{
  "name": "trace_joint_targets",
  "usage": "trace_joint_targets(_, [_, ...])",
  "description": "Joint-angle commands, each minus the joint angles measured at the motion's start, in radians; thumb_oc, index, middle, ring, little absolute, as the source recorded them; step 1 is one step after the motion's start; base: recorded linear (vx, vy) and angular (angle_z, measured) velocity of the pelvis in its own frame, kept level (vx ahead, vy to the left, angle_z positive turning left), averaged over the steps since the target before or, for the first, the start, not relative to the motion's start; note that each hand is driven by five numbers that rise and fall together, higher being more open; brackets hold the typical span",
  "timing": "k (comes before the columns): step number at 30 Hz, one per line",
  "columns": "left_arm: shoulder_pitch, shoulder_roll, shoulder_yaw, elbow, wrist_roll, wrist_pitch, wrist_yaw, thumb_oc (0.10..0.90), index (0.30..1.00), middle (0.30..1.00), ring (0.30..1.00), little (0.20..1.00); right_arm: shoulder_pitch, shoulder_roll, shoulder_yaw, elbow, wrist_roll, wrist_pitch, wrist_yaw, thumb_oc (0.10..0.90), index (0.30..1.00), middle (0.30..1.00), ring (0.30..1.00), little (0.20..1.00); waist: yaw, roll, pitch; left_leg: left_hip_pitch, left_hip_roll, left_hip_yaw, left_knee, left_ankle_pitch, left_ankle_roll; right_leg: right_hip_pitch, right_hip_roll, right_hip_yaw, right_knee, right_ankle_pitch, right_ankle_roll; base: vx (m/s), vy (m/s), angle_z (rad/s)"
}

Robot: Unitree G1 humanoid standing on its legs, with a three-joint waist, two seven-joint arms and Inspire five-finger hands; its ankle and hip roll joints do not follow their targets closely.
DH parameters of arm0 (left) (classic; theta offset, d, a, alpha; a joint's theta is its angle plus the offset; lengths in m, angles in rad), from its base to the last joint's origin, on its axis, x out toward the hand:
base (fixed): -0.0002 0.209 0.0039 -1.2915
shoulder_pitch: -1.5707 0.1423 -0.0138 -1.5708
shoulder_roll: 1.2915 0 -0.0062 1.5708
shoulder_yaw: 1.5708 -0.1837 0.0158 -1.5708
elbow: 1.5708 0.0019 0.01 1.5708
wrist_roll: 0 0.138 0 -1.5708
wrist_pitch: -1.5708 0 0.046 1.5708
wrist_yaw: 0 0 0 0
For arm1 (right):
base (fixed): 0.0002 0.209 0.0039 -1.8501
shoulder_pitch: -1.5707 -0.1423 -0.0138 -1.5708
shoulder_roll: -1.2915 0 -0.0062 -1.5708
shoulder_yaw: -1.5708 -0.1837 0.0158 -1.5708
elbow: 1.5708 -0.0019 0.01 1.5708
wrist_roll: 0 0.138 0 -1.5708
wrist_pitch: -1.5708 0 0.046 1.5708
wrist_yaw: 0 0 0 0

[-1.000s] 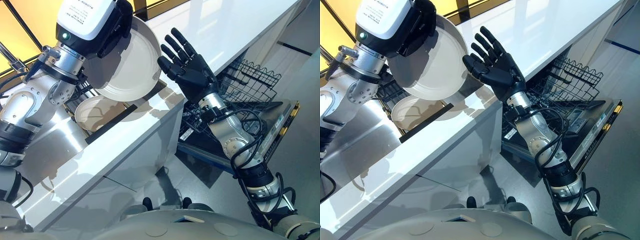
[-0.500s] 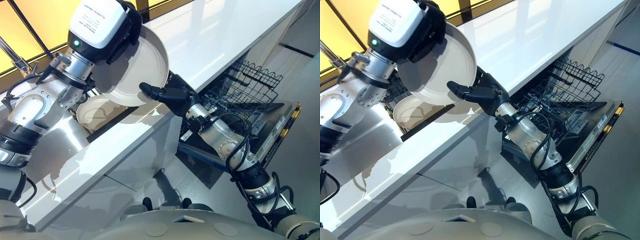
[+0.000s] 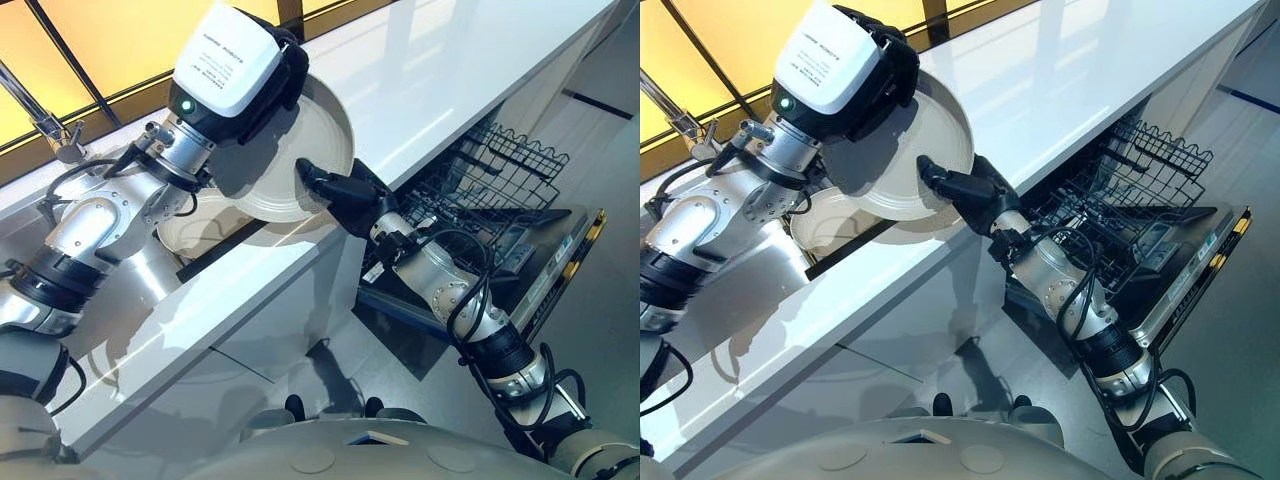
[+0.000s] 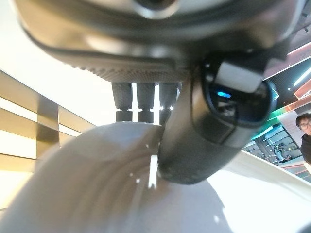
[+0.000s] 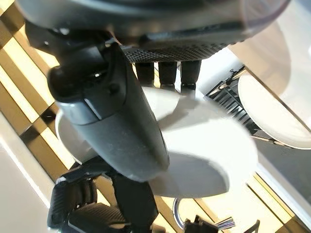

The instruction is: Pick up plates and place into dishwasher.

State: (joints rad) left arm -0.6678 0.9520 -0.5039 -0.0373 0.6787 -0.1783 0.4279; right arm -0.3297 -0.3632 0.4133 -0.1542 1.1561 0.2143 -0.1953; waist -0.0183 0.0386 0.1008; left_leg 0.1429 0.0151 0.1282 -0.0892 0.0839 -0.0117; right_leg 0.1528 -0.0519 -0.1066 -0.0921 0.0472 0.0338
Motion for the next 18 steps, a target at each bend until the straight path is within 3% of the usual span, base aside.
trace_joint_targets(1, [-0.071, -0.016, 0.066, -0.068, -0.072, -0.007, 0.017, 0.462, 0.611, 0.611, 0.611, 0.562, -0.124, 0.070, -0.067, -0.086, -0.038, -0.139, 0.026, 0.100, 0.300, 0.300, 0.300, 0.200, 0.015, -0.017, -0.074, 0.025, -0.060, -0.007, 0.010, -0.124, 0.024, -0.002, 0.043, -0.055, 0.021, -0.062, 0.025, 0.00, 0.000, 0.00])
trace_joint_targets(2, [-0.059, -0.021, 0.075, -0.077, -0.080, -0.004, 0.003, 0.800, 0.900, 0.900, 0.900, 0.900, -0.118, 0.071, -0.070, -0.090, -0.044, -0.145, 0.022, 0.100, 0.300, 0.300, 0.300, 0.200, 0.016, -0.017, -0.073, 0.025, -0.060, -0.006, 0.011, -0.124, 0.024, -0.002, 0.043, -0.056, 0.020, -0.062, 0.025, 0.00, 0.000, 0.00])
trace_joint_targets(9, [0.040, -0.049, 0.140, -0.101, -0.162, -0.003, -0.087, 0.800, 0.900, 0.900, 0.900, 0.900, -0.070, 0.066, -0.105, -0.112, -0.052, -0.162, 0.028, 0.100, 0.300, 0.300, 0.300, 0.200, 0.019, -0.015, -0.067, 0.025, -0.061, -0.011, 0.012, -0.123, 0.025, -0.001, 0.042, -0.054, 0.018, -0.059, 0.027, 0.00, 0.000, 0.00])
trace_joint_targets(15, [0.085, -0.064, 0.171, -0.100, -0.218, -0.027, -0.096, 0.800, 0.900, 0.900, 0.900, 0.900, -0.054, 0.061, -0.119, -0.111, -0.062, -0.176, 0.022, 0.100, 0.300, 0.300, 0.300, 0.200, 0.016, -0.013, -0.067, 0.025, -0.061, -0.022, 0.013, -0.123, 0.028, -0.001, 0.045, -0.038, 0.018, -0.060, 0.025, 0.00, 0.001, 0.01])
trace_joint_targets(18, [0.100, -0.080, 0.194, -0.088, -0.329, -0.019, -0.122, 0.800, 0.900, 0.900, 0.900, 0.900, -0.044, 0.062, -0.129, -0.104, -0.066, -0.184, 0.027, 0.100, 0.300, 0.300, 0.300, 0.200, 0.014, -0.014, -0.068, 0.026, -0.059, -0.022, 0.010, -0.122, 0.027, -0.001, 0.046, -0.036, 0.017, -0.060, 0.026, -0.01, 0.005, 0.05])
